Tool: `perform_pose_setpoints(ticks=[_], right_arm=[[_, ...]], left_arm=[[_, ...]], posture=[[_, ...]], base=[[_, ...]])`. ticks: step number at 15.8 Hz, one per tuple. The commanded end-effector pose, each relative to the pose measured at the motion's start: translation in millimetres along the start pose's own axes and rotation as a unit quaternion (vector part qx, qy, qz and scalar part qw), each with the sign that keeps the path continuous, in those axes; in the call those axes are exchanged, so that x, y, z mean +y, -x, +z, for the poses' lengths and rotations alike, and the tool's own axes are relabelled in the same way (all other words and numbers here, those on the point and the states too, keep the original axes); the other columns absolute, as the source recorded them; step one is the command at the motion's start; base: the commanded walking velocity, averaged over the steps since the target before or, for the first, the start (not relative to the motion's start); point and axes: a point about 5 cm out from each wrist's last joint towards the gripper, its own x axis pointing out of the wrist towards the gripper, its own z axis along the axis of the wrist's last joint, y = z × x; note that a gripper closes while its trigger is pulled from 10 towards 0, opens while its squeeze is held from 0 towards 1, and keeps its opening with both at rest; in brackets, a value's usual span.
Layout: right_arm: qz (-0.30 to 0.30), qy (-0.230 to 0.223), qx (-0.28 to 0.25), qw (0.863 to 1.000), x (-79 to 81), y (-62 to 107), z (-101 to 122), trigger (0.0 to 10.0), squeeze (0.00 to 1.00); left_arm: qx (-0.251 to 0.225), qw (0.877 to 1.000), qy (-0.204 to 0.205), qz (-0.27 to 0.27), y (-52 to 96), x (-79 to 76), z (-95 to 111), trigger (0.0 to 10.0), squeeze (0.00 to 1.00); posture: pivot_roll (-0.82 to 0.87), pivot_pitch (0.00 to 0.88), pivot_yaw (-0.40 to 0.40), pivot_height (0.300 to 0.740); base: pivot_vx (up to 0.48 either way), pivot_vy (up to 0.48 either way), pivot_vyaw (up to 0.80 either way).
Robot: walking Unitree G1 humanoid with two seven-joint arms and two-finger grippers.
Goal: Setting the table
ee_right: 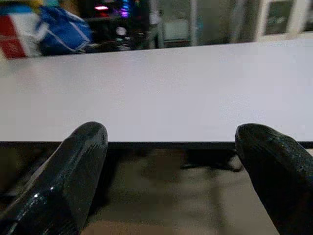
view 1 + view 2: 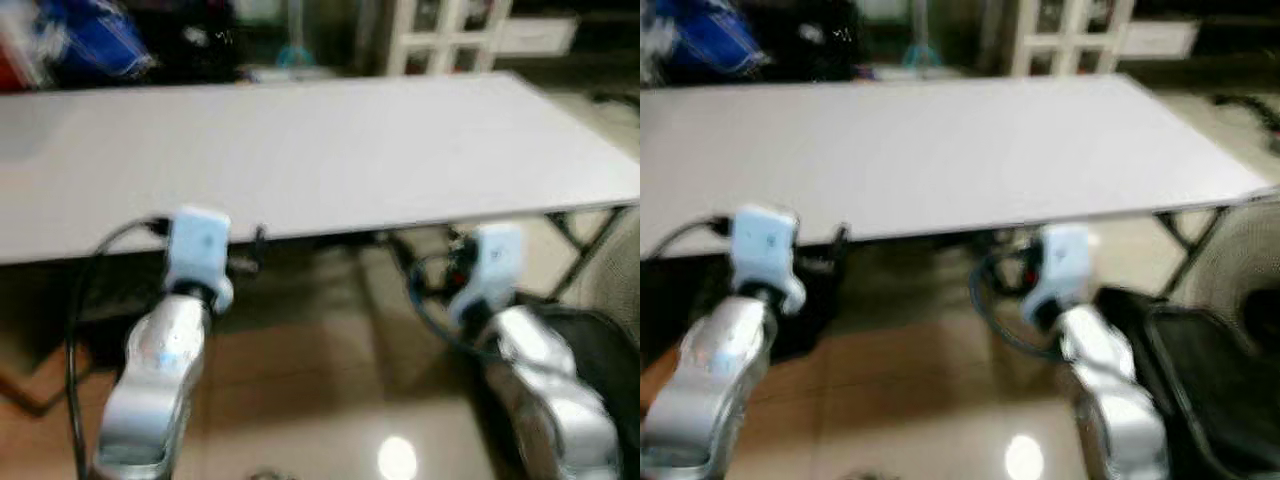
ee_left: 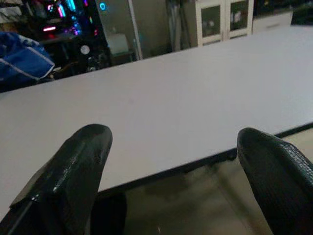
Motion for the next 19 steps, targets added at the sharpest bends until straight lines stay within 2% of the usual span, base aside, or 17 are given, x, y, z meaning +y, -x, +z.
perform_pose_setpoints(ticks=[1, 3, 5, 6, 7, 8, 10, 14, 17, 19], right_arm=[[-0.036, 0.027, -0.007, 0.999, -3.3, -4.4, 6.9, 10.0, 0.00], [-0.047, 0.037, -0.004, 0.998, -4.8, -7.7, 8.0, 10.0, 0.00], [-0.048, 0.106, -0.015, 0.993, -6.2, -7.3, 12.3, 10.0, 0.00], [-0.048, 0.102, -0.025, 0.993, -7.3, -6.9, 13.4, 10.0, 0.00], [-0.054, 0.058, -0.017, 0.997, -9.7, -6.7, 10.3, 10.0, 0.00], [-0.045, 0.033, -0.010, 0.998, -9.4, -6.9, 7.6, 10.0, 0.00], [-0.037, 0.008, -0.007, 0.999, -7.7, -7.3, 5.5, 10.0, 0.00], [-0.025, 0.014, 0.013, 1.000, -3.0, -7.0, -0.3, 10.0, 0.00], [-0.042, 0.006, 0.015, 0.999, -8.8, -9.0, 1.6, 10.0, 0.00], [-0.050, 0.017, 0.025, 0.998, -10.6, -9.6, 0.2, 10.0, 0.00]], left_arm=[[0.006, 1.000, -0.011, 0.013, -3.0, 7.9, 0.3, 10.0, 0.00], [0.003, 1.000, -0.018, 0.009, -5.9, 8.2, 2.2, 10.0, 0.00], [0.003, 1.000, -0.017, 0.009, -8.7, 9.4, 3.3, 10.0, 0.00], [0.004, 1.000, -0.017, 0.007, -9.2, 9.7, 2.5, 10.0, 0.00], [0.005, 1.000, -0.017, 0.006, -9.8, 10.1, 1.3, 10.0, 0.00], [0.005, 1.000, -0.021, 0.007, -11.4, 10.6, 2.0, 10.0, 0.00], [0.000, 1.000, -0.019, 0.009, -13.8, 12.1, 5.4, 10.0, 0.00], [-0.004, 1.000, -0.019, 0.012, -15.9, 12.8, 7.7, 10.0, 0.00], [-0.006, 1.000, -0.017, 0.009, -17.2, 10.2, 9.3, 10.0, 0.00], [-0.006, 1.000, -0.017, 0.011, -17.1, 10.4, 9.1, 10.0, 0.00]], posture=[[0.02, 0.000, -0.013, 0.740], [0.03, 0.000, -0.015, 0.740], [0.03, 0.000, -0.011, 0.740], [0.03, 0.000, -0.009, 0.740], [0.03, 0.000, -0.010, 0.740], [0.04, 0.000, -0.018, 0.740], [0.04, 0.000, -0.020, 0.740], [0.04, 0.000, -0.021, 0.740], [0.03, 0.000, -0.024, 0.740], [0.03, 0.000, -0.024, 0.740]], base=[[0.000, 0.368, 0.00], [0.000, 0.371, 0.00], [0.000, 0.371, 0.00], [0.000, 0.375, 0.00], [0.000, 0.371, 0.00], [0.000, 0.371, 0.00], [0.000, 0.373, 0.00], [0.000, 0.376, 0.00], [0.000, 0.380, 0.62], [0.000, 0.382, 0.00]])
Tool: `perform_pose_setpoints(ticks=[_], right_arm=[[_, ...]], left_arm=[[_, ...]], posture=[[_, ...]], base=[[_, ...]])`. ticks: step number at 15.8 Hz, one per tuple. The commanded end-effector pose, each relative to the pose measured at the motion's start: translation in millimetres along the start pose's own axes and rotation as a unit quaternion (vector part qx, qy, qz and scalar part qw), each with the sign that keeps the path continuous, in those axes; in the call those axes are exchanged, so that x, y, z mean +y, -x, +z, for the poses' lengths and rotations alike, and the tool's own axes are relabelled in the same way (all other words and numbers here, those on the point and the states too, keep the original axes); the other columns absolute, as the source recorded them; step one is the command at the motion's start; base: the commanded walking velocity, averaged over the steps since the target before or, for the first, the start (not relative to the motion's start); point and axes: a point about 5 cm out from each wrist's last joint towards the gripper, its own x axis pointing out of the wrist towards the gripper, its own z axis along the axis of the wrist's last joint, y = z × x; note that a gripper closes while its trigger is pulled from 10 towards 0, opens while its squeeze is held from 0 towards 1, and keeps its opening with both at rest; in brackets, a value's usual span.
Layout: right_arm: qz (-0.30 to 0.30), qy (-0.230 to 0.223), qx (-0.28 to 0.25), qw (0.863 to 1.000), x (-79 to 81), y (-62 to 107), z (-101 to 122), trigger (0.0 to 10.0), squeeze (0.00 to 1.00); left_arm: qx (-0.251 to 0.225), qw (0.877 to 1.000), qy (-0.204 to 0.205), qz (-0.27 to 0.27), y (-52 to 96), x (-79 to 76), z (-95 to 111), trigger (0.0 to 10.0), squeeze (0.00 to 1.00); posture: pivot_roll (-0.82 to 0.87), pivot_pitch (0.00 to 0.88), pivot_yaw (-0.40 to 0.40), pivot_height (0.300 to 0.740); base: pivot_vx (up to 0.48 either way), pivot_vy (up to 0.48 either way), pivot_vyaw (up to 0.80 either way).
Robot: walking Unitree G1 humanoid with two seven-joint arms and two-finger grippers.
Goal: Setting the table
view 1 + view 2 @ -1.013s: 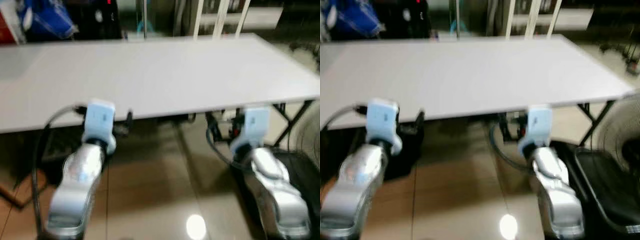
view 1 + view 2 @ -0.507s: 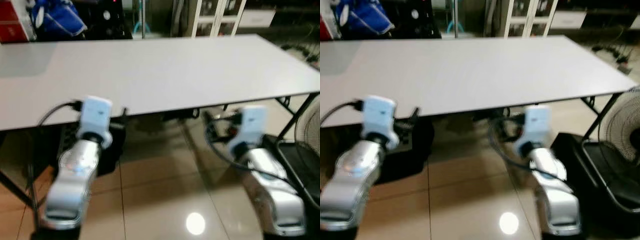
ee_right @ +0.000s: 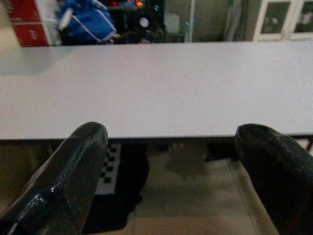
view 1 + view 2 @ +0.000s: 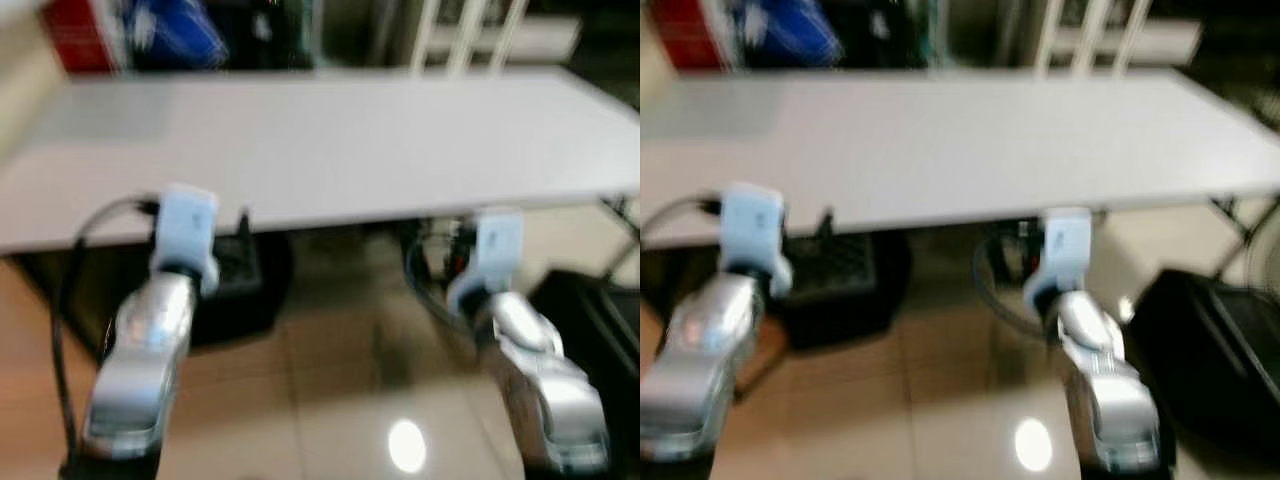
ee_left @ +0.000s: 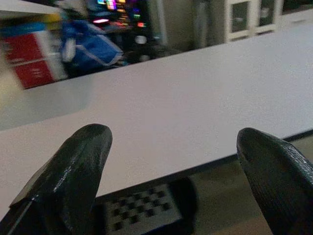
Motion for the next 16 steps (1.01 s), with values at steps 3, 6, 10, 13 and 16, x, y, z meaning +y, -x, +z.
perform_pose_setpoints(ticks=[3, 6, 10, 13, 16], right_arm=[[-0.022, 0.016, 0.014, 1.000, -9.2, 2.6, -2.8, 10.0, 0.00], [-0.027, 0.008, 0.010, 1.000, -9.8, 3.7, -2.0, 10.0, 0.00], [-0.024, 0.007, 0.007, 1.000, -9.5, 6.0, -0.5, 10.0, 0.00], [-0.022, 0.008, 0.008, 1.000, -8.2, 6.2, -0.7, 10.0, 0.00], [-0.021, 0.008, 0.008, 1.000, -8.2, 6.7, 0.0, 10.0, 0.00]], left_arm=[[-0.003, 1.000, 0.000, -0.010, -0.5, -7.1, 2.9, 10.0, 0.00], [0.003, 1.000, -0.002, -0.007, 2.5, -4.8, -0.8, 10.0, 0.00], [0.006, 1.000, 0.001, -0.006, 4.3, -5.7, -1.7, 10.0, 0.00], [0.007, 1.000, 0.001, -0.007, 5.1, -6.1, -2.2, 10.0, 0.00], [0.010, 1.000, 0.002, -0.005, 5.5, -5.7, -2.9, 10.0, 0.00]], posture=[[0.03, 0.000, -0.027, 0.740], [0.02, 0.000, -0.021, 0.740], [0.02, 0.000, -0.020, 0.740], [0.02, 0.000, -0.021, 0.740], [0.02, 0.000, -0.020, 0.740]], base=[[0.000, 0.379, 0.00], [0.000, 0.386, 0.00], [0.000, 0.385, 0.00], [0.000, 0.386, 0.00], [0.000, 0.385, 0.00]])
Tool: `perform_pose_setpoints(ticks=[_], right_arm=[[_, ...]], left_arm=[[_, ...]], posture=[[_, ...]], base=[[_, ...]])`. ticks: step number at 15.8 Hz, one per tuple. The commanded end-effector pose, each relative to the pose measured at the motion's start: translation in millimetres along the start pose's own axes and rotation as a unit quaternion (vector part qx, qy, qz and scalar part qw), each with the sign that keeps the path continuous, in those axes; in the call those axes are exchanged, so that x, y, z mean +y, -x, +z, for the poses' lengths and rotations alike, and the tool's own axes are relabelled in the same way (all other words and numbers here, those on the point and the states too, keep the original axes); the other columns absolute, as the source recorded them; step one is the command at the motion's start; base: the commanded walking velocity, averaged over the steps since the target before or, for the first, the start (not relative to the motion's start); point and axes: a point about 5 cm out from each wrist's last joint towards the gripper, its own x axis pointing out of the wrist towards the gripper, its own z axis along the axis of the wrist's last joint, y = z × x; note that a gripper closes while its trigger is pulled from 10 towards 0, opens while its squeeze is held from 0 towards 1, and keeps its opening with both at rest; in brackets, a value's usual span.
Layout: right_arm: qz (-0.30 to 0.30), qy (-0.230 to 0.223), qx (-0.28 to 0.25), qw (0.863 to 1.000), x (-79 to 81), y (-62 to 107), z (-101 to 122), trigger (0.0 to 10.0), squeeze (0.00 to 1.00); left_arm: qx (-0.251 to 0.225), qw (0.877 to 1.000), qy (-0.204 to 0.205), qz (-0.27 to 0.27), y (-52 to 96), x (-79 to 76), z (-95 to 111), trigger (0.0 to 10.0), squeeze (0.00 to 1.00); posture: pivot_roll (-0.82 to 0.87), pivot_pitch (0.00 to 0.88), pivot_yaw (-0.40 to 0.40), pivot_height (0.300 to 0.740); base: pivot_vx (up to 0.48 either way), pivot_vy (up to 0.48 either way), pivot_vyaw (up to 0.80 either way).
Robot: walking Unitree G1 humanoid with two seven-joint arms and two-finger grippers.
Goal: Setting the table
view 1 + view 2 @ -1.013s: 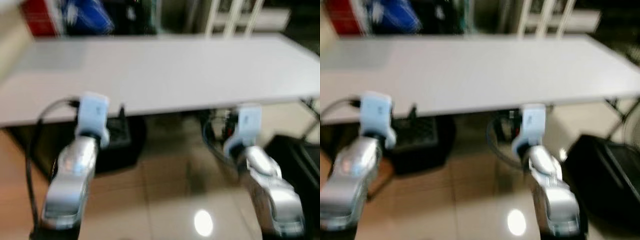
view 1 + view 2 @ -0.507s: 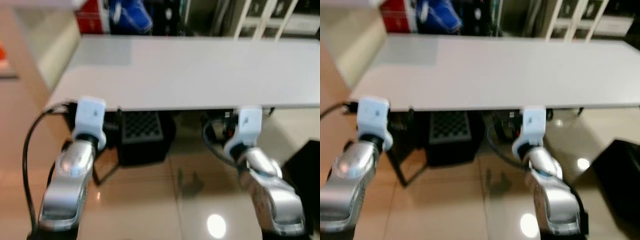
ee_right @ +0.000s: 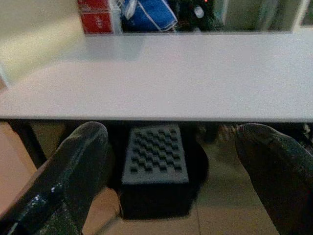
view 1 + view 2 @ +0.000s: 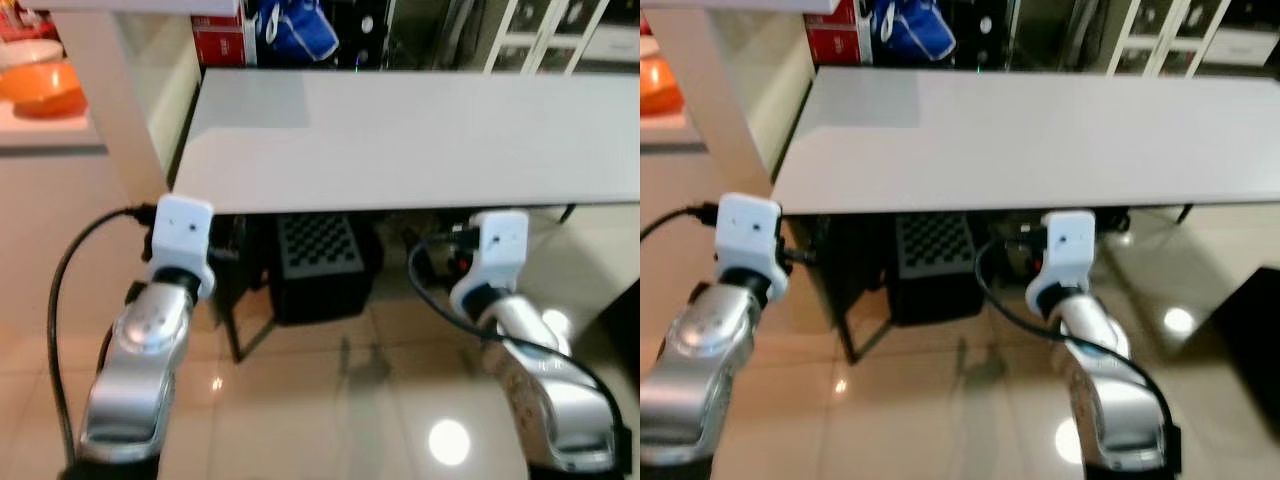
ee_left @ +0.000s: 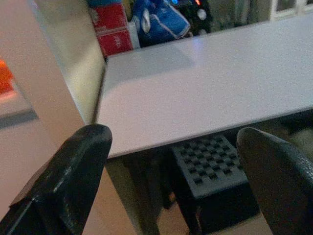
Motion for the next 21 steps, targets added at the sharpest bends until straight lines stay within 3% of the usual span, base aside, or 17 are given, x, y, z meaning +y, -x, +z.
perform_pose_setpoints(ticks=[1, 9, 12, 18, 21], right_arm=[[-0.001, -0.002, -0.004, 1.000, -0.7, -0.4, 3.6, 10.0, 0.00], [-0.009, -0.008, -0.003, 1.000, -2.0, -1.8, 3.9, 10.0, 0.00], [0.001, 0.011, -0.013, 1.000, 1.3, -3.2, 7.8, 10.0, 0.00], [0.003, 0.010, -0.024, 1.000, 1.4, -3.2, 11.7, 10.0, 0.00], [0.007, -0.001, -0.022, 1.000, 2.2, -3.7, 11.3, 10.0, 0.00]], left_arm=[[-0.003, 1.000, -0.006, 0.001, 0.9, 0.5, 2.3, 10.0, 0.00], [-0.006, 1.000, -0.009, 0.002, -0.4, 1.1, 3.7, 10.0, 0.00], [-0.009, 1.000, -0.009, 0.003, -1.8, 2.1, 5.5, 10.0, 0.00], [-0.014, 1.000, -0.012, 0.006, -2.4, 1.8, 6.9, 10.0, 0.00], [-0.017, 1.000, -0.012, 0.011, -2.8, 3.7, 8.3, 10.0, 0.00]], posture=[[0.02, 0.000, -0.019, 0.740], [0.02, 0.000, -0.016, 0.740], [0.02, 0.000, -0.015, 0.740], [0.02, 0.000, -0.020, 0.740], [0.02, 0.000, -0.021, 0.740]], base=[[0.000, 0.386, 0.00], [0.000, 0.389, 0.00], [0.000, 0.401, 0.00], [0.000, 0.410, 0.70], [0.000, 0.417, 0.00]])
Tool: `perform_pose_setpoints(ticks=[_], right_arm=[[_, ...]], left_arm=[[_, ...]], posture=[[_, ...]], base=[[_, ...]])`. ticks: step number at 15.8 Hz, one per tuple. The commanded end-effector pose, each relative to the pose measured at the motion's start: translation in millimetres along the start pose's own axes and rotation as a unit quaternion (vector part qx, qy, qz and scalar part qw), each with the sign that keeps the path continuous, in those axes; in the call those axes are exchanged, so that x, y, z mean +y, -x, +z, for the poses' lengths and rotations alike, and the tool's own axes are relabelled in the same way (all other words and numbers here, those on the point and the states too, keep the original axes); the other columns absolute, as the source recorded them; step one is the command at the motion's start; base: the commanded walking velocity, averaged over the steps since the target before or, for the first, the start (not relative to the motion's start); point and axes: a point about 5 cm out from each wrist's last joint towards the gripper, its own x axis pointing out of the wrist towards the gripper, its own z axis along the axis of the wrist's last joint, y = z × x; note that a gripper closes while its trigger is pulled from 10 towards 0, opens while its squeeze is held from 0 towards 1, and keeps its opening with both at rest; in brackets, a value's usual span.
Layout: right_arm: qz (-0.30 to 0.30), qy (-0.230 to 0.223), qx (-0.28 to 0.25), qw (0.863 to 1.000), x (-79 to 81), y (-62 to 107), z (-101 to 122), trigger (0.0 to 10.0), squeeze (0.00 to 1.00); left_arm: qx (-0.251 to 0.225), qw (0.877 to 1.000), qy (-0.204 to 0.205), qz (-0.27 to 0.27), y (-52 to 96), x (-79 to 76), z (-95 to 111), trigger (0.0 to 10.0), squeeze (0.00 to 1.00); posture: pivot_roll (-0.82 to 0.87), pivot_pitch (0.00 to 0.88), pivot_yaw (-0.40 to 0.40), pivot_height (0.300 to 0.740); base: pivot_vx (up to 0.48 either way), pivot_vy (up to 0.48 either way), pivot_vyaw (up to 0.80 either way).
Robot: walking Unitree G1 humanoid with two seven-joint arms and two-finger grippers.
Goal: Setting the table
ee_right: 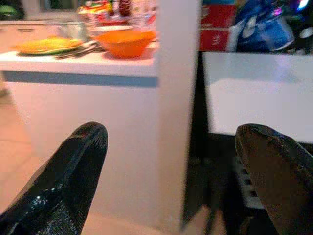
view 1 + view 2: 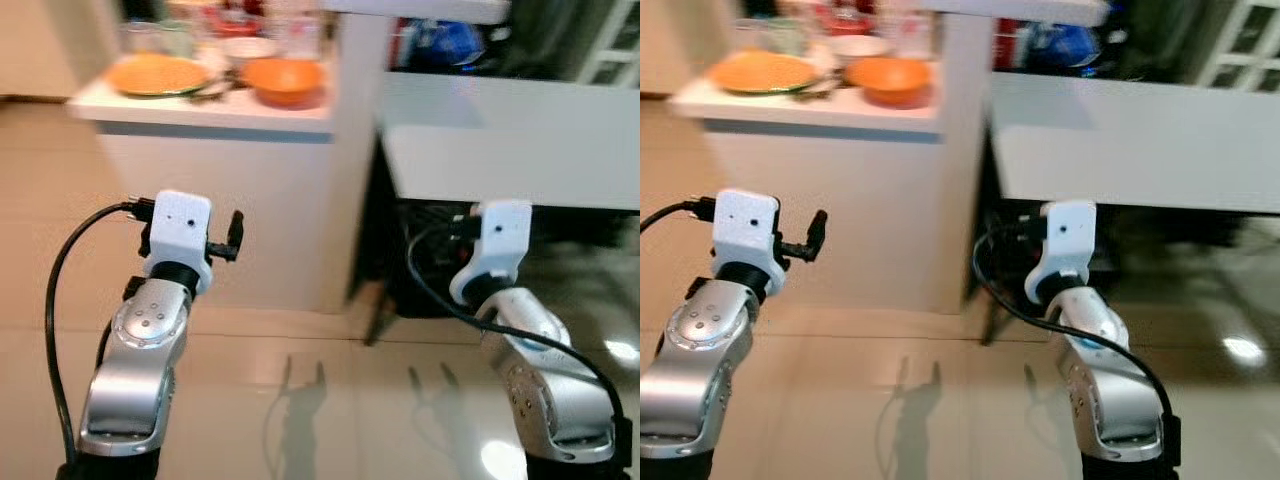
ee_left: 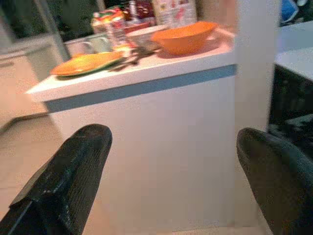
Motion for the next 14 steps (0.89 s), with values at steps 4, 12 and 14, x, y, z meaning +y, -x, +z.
perform_pose_setpoints(ticks=[4, 12, 14], right_arm=[[-0.003, -0.007, 0.008, 1.000, -2.4, 0.2, -2.6, 10.0, 0.00], [0.003, -0.008, 0.007, 1.000, -0.8, -1.0, -3.1, 10.0, 0.00], [-0.011, -0.015, 0.011, 1.000, -2.8, -2.9, -4.1, 10.0, 0.00]], left_arm=[[-0.010, 1.000, -0.005, -0.001, -1.0, -0.1, 4.2, 10.0, 0.00], [-0.025, 0.999, 0.014, 0.015, -1.4, 2.0, 9.6, 10.0, 0.00], [-0.026, 0.999, 0.028, 0.021, -4.0, 2.1, 13.7, 10.0, 0.00]], posture=[[0.02, 0.000, -0.018, 0.740], [0.03, 0.000, -0.025, 0.740], [0.03, 0.000, -0.027, 0.740]], base=[[0.000, 0.417, 0.00], [0.000, 0.316, 0.00], [0.000, 0.000, 0.00]])
